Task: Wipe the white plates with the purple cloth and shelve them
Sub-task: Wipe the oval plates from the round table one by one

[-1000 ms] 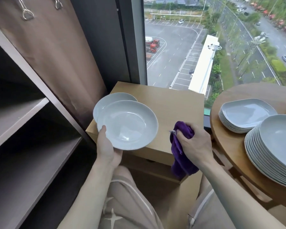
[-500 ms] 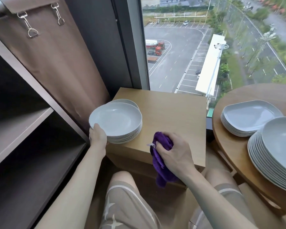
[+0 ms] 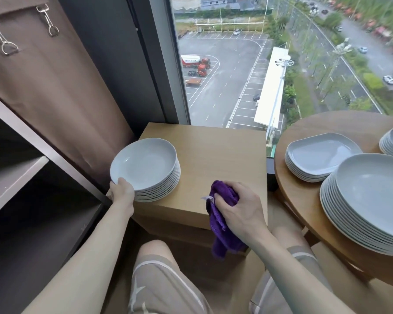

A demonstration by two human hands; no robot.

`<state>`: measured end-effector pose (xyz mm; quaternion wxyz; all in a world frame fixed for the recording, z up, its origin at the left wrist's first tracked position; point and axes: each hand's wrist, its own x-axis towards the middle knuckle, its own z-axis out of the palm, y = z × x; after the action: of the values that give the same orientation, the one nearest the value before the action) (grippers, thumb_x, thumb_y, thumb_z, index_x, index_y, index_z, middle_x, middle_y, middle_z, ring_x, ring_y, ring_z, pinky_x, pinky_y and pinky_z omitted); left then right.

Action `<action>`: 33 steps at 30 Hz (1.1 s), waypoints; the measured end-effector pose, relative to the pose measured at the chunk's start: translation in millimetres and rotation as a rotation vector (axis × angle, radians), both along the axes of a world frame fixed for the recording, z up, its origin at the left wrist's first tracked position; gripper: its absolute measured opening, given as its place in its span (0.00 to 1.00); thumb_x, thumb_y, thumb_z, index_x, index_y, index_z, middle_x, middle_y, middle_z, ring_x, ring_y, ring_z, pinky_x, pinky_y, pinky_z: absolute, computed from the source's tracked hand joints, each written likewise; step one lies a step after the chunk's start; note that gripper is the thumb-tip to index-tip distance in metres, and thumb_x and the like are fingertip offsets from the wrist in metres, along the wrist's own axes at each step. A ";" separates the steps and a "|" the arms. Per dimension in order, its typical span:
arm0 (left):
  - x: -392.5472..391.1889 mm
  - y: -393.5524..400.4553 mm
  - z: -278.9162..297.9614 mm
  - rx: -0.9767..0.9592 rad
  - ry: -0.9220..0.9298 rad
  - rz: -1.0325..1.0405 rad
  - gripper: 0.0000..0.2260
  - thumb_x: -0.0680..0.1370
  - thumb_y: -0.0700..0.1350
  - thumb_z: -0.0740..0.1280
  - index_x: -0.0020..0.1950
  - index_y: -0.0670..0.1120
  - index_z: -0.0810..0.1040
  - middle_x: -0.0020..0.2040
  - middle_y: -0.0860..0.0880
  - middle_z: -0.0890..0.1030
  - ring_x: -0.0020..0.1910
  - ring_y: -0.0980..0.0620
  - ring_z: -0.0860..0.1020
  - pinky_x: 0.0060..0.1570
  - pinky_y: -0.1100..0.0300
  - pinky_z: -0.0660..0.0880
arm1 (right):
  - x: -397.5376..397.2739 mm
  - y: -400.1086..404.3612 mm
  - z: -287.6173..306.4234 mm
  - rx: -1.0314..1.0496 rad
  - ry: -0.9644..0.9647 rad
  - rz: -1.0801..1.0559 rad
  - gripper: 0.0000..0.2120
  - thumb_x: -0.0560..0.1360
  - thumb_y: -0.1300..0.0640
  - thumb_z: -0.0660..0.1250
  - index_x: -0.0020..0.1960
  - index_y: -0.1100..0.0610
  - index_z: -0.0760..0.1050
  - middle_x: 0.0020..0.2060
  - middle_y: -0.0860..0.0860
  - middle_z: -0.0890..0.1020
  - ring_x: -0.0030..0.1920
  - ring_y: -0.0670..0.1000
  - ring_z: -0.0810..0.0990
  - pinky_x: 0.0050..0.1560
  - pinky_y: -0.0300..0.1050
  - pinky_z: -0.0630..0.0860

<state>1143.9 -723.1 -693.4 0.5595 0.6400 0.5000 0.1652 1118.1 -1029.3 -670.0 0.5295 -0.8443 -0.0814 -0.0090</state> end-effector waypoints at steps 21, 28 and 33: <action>-52.0 -169.1 61.5 -0.054 -0.248 -0.609 0.10 0.84 0.37 0.60 0.55 0.45 0.80 0.50 0.44 0.84 0.47 0.49 0.82 0.47 0.56 0.79 | 4.2 -50.1 45.4 0.382 0.159 -0.195 0.02 0.77 0.55 0.73 0.47 0.52 0.85 0.33 0.42 0.83 0.35 0.41 0.79 0.39 0.35 0.74; -20.0 -298.2 72.3 -0.206 -0.168 -0.955 0.09 0.83 0.35 0.60 0.59 0.39 0.78 0.50 0.40 0.82 0.46 0.45 0.81 0.43 0.54 0.79 | -10.8 -180.1 85.5 0.486 0.092 -0.398 0.08 0.80 0.60 0.69 0.42 0.58 0.82 0.32 0.49 0.80 0.33 0.45 0.77 0.36 0.37 0.74; 1.6 -375.4 71.1 -0.275 -0.118 -1.111 0.15 0.81 0.43 0.66 0.67 0.43 0.73 0.59 0.45 0.79 0.54 0.48 0.80 0.50 0.53 0.78 | -34.7 -273.8 94.1 0.523 0.020 -0.609 0.21 0.83 0.64 0.62 0.32 0.52 0.76 0.25 0.42 0.75 0.27 0.41 0.72 0.29 0.34 0.69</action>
<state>1145.5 -1098.4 -622.3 0.6673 0.7178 0.0735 -0.1846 1083.4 -1303.1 -575.8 0.7004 -0.6667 0.1825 -0.1778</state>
